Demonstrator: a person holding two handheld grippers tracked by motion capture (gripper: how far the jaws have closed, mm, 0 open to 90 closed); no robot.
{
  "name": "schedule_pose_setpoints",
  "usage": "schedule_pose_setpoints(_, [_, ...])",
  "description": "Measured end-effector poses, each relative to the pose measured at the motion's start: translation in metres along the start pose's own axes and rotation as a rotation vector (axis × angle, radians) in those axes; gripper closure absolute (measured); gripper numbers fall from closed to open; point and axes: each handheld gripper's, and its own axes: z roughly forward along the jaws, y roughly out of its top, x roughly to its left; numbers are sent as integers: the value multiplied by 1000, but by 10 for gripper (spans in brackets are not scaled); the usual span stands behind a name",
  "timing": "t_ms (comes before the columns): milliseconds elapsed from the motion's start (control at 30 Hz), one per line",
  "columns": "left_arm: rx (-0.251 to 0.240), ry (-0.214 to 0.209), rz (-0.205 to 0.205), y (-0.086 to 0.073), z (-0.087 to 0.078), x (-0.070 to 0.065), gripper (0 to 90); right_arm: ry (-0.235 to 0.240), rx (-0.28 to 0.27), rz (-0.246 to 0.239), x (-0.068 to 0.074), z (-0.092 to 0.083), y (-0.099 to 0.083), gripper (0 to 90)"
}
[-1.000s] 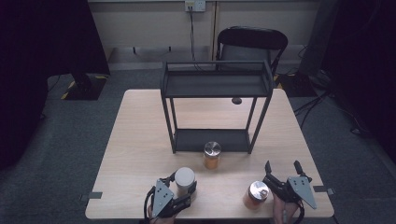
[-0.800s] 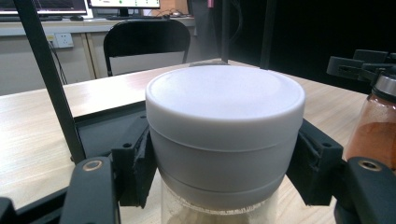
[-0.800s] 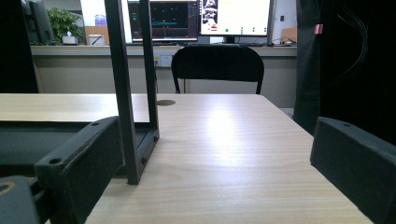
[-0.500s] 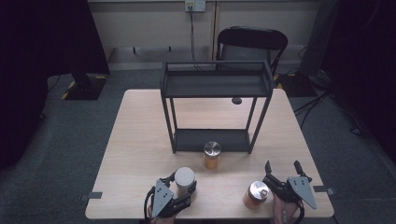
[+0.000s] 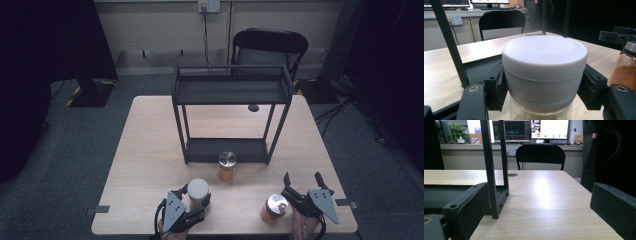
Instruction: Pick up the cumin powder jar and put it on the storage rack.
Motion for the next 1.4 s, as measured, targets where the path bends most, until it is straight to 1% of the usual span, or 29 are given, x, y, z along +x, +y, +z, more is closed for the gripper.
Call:
schedule_pose_setpoints(400, [-2,3,6,4,1,0,339,0,0,-1,0,0,0,18])
schedule_pose_setpoints(600, [1,13,8,7,2,0,339,1,0,-1,0,0,0,18])
schedule_pose_setpoints(733, [1,15,0,6,2,2,339,2,0,-3,0,0,0,18])
schedule_pose_setpoints(933, [1,23,-2,7,2,2,339,5,0,-6,0,0,0,18])
schedule_pose_setpoints(1133, [6,28,3,12,5,3,339,5,-1,-5,0,0,0,18])
schedule_pose_setpoints(1400, [-2,37,6,17,7,5,339,4,-1,-4,0,0,0,18])
